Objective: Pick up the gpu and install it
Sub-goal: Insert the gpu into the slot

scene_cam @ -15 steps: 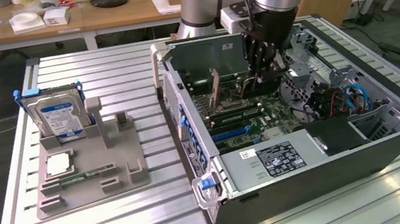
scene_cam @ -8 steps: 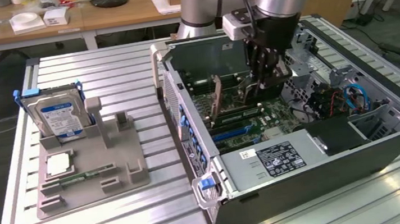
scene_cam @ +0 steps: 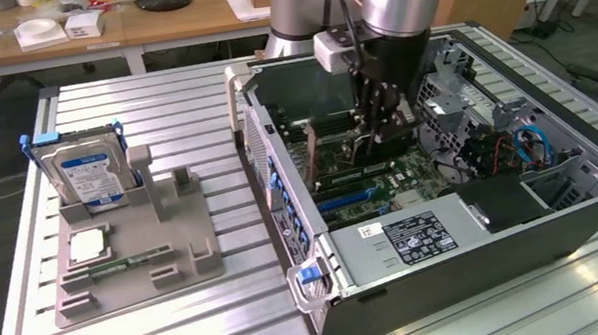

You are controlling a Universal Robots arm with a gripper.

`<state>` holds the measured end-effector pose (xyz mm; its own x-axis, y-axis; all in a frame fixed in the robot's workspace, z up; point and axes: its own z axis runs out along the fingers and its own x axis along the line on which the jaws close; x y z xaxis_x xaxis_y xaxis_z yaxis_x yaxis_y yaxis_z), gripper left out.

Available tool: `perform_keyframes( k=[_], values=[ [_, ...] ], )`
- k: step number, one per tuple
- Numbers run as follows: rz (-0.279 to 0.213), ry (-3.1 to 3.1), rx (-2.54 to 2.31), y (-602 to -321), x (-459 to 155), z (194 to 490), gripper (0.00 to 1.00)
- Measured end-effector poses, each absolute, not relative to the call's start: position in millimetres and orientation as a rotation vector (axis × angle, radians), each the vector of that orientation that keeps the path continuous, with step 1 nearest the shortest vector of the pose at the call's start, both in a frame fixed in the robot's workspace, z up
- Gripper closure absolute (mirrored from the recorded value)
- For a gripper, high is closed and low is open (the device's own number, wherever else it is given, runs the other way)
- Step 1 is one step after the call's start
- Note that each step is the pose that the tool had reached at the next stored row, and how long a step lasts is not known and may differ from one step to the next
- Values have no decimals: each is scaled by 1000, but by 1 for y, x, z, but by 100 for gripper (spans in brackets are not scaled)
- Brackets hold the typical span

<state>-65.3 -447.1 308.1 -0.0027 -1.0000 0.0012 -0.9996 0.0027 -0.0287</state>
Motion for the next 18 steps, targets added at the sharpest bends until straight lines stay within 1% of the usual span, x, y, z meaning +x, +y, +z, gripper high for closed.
perform_keyframes(
  k=[11,18],
  values=[
    [-35,2240,-2176,-449,-69,289,74],
    [-35,2241,-2175,-451,-71,286,74]
  ],
)
